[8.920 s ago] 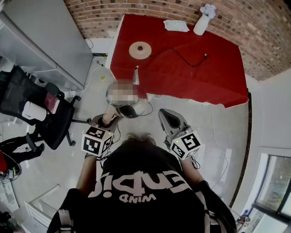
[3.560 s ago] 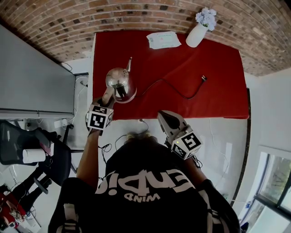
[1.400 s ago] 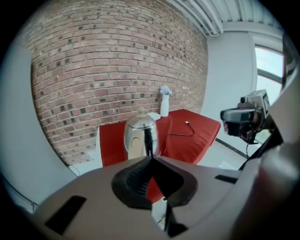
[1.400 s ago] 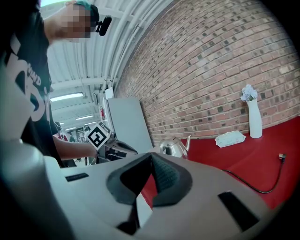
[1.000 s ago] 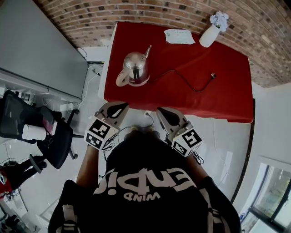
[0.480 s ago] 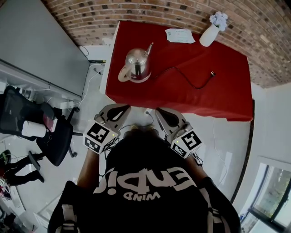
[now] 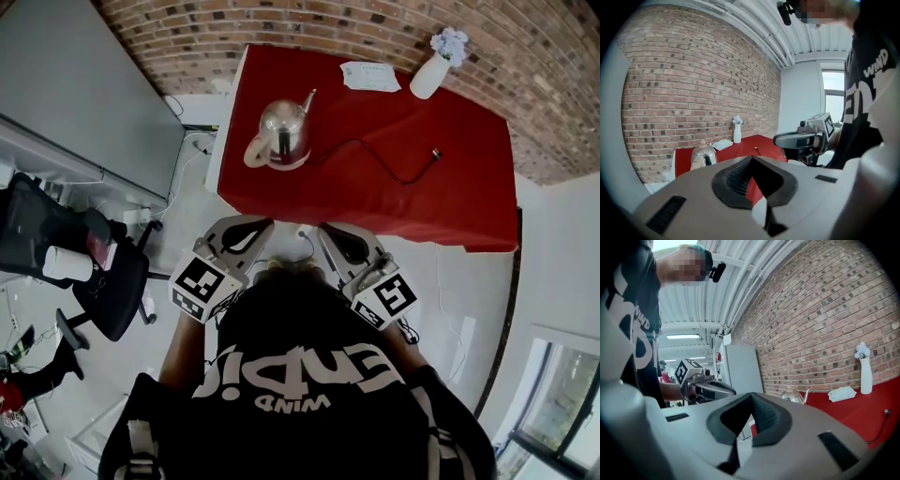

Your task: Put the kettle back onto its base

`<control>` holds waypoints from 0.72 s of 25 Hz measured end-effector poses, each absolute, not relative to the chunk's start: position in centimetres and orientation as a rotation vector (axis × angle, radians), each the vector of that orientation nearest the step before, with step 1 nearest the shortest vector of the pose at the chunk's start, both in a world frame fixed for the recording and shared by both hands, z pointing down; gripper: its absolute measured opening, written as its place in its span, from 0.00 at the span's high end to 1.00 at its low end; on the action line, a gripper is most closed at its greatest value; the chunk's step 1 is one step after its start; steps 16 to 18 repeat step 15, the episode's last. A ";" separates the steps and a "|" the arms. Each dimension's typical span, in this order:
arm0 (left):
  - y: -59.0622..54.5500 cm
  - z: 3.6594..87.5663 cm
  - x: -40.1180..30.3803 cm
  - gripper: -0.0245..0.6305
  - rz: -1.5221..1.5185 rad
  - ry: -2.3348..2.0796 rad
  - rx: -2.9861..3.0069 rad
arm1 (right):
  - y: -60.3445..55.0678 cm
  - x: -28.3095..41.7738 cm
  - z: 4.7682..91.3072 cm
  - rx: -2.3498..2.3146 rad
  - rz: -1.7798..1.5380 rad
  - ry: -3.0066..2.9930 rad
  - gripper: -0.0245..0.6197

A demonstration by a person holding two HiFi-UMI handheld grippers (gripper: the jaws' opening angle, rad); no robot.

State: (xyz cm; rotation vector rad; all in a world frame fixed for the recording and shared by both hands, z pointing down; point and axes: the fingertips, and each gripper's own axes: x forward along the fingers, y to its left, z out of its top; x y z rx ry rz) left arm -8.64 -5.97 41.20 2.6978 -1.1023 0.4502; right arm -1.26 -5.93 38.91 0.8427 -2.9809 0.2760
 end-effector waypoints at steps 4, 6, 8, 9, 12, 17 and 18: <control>-5.9 40.8 -8.4 0.95 0.430 -1.088 2.705 | -6.0 -1.2 38.7 0.831 0.271 -2.984 0.93; -5.8 40.8 -8.4 0.95 0.440 -1.085 2.700 | -6.1 -1.2 38.7 0.825 0.272 -2.984 0.93; -6.0 40.4 -8.4 0.95 0.426 -1.105 2.716 | -6.2 -1.2 38.8 0.818 0.275 -2.983 0.93; -6.1 40.3 -8.4 0.95 0.420 -1.112 2.725 | -6.2 -1.2 38.9 0.814 0.276 -2.981 0.93; -6.2 40.4 -8.4 0.95 0.429 -1.111 2.729 | -6.4 -1.2 39.1 0.809 0.281 -2.978 0.93; -6.1 40.7 -8.3 0.95 0.449 -1.098 2.718 | -6.5 -1.4 39.3 0.801 0.284 -2.979 0.93; -6.1 40.7 -8.3 0.95 0.449 -1.098 2.718 | -6.5 -1.4 39.3 0.801 0.284 -2.979 0.93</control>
